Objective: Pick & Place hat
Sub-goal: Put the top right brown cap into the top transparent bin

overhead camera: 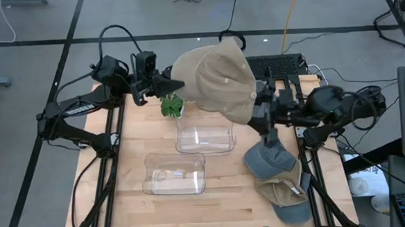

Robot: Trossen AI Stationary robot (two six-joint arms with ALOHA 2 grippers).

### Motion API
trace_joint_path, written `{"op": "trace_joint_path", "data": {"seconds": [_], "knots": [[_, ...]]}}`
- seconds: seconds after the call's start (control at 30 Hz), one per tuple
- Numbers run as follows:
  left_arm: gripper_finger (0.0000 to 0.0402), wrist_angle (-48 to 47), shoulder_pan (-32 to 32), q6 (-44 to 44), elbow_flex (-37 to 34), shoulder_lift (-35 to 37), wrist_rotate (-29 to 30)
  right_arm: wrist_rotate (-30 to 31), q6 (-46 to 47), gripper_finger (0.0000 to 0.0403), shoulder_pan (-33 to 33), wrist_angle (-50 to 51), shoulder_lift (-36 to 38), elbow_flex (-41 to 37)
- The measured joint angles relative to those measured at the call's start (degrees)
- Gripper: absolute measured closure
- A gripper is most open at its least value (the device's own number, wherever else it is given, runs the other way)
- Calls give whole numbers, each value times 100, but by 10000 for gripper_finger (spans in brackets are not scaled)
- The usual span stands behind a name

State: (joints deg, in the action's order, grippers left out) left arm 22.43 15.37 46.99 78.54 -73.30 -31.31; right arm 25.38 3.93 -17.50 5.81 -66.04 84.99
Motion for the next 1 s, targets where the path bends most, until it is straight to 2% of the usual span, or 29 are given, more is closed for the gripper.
{"op": "trace_joint_path", "data": {"seconds": [0.27, 0.5, 0.77, 1.0], "knots": [[394, -450, 246, -498, 0, 28, -192, -1, 1303, 151, -4, 621, 439, 0], [394, -478, 351, -639, 0, 28, -328, -14, 1838, 157, -4, 1204, 731, 0], [394, -510, 405, -819, 0, 31, -471, -12, 2008, 143, -2, 1462, 1033, 0], [394, -844, 405, -1220, 0, 31, -337, -7, 1983, 140, 4, 1440, 953, 0]]}}
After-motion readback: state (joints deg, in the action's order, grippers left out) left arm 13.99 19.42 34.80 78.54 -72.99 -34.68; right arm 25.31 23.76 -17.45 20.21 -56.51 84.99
